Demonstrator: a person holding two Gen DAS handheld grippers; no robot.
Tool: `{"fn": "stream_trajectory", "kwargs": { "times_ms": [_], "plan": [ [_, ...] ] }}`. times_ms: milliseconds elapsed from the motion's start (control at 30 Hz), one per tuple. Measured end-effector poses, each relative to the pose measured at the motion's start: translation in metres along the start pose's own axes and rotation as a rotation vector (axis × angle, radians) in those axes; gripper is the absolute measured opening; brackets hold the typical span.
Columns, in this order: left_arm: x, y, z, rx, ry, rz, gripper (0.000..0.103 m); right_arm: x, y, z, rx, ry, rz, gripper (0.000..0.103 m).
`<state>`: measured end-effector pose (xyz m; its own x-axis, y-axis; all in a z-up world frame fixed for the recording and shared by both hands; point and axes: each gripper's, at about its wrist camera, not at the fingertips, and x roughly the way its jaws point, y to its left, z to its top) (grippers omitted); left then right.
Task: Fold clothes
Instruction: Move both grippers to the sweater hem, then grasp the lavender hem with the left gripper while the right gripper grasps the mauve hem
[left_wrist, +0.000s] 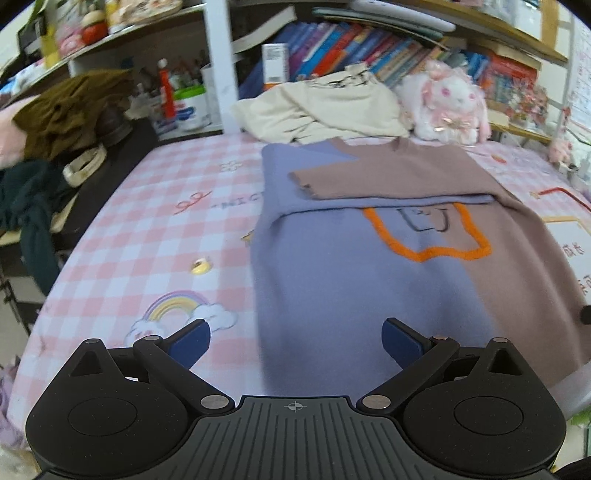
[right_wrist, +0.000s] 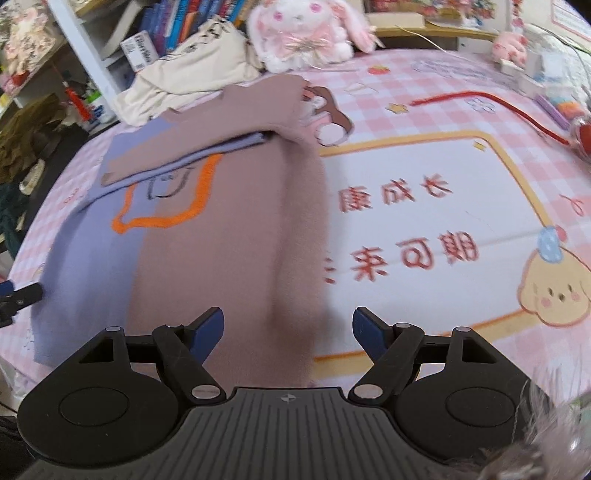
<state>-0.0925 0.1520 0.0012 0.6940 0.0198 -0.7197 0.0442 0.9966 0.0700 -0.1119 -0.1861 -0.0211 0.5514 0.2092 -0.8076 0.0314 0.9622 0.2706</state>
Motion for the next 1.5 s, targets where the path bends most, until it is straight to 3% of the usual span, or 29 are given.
{"fn": "stream_trajectory", "kwargs": {
  "times_ms": [133,300,433,600,800,933,1000,1067,1133,1200,1233,1300,1400,1500],
  "plan": [
    [-0.001,0.003,-0.006,0.032,0.002,0.046,0.101,-0.001,-0.007,-0.006,0.023,0.022,0.005,0.075],
    [0.0,0.003,-0.012,0.054,0.074,-0.034,0.101,-0.003,-0.006,-0.01,0.01,0.04,0.028,0.075],
    [0.01,0.016,-0.011,-0.068,0.187,-0.152,0.101,-0.003,-0.004,-0.01,0.012,0.046,0.04,0.072],
    [0.015,0.027,-0.014,-0.138,0.211,-0.131,0.1,-0.003,-0.003,-0.009,0.014,0.054,0.055,0.067],
    [0.02,0.044,-0.018,-0.257,0.25,-0.193,0.099,-0.002,-0.002,-0.008,0.023,0.065,0.067,0.065],
    [0.018,0.047,-0.019,-0.277,0.24,-0.213,0.097,-0.002,0.0,-0.007,0.021,0.087,0.091,0.064],
    [0.017,0.047,-0.018,-0.282,0.231,-0.223,0.09,-0.001,0.002,-0.007,0.017,0.095,0.09,0.062],
    [0.016,0.048,-0.018,-0.284,0.225,-0.223,0.085,-0.001,0.003,-0.006,0.014,0.097,0.079,0.048],
    [0.016,0.048,-0.018,-0.273,0.218,-0.211,0.076,0.0,0.002,-0.005,0.015,0.094,0.058,0.042],
    [0.015,0.047,-0.017,-0.261,0.214,-0.202,0.058,0.001,0.001,-0.005,0.022,0.095,0.059,0.039],
    [0.016,0.046,-0.016,-0.262,0.216,-0.211,0.052,0.001,0.0,-0.005,0.024,0.097,0.063,0.033],
    [0.017,0.045,-0.014,-0.266,0.22,-0.228,0.028,0.003,0.002,-0.004,0.021,0.107,0.073,0.021],
    [0.015,0.04,-0.012,-0.257,0.208,-0.241,0.016,0.002,0.004,-0.004,0.015,0.1,0.089,0.011],
    [0.002,0.036,-0.006,-0.234,0.128,-0.264,0.014,-0.002,0.003,-0.001,0.035,0.071,0.132,0.011]
  ]
}}
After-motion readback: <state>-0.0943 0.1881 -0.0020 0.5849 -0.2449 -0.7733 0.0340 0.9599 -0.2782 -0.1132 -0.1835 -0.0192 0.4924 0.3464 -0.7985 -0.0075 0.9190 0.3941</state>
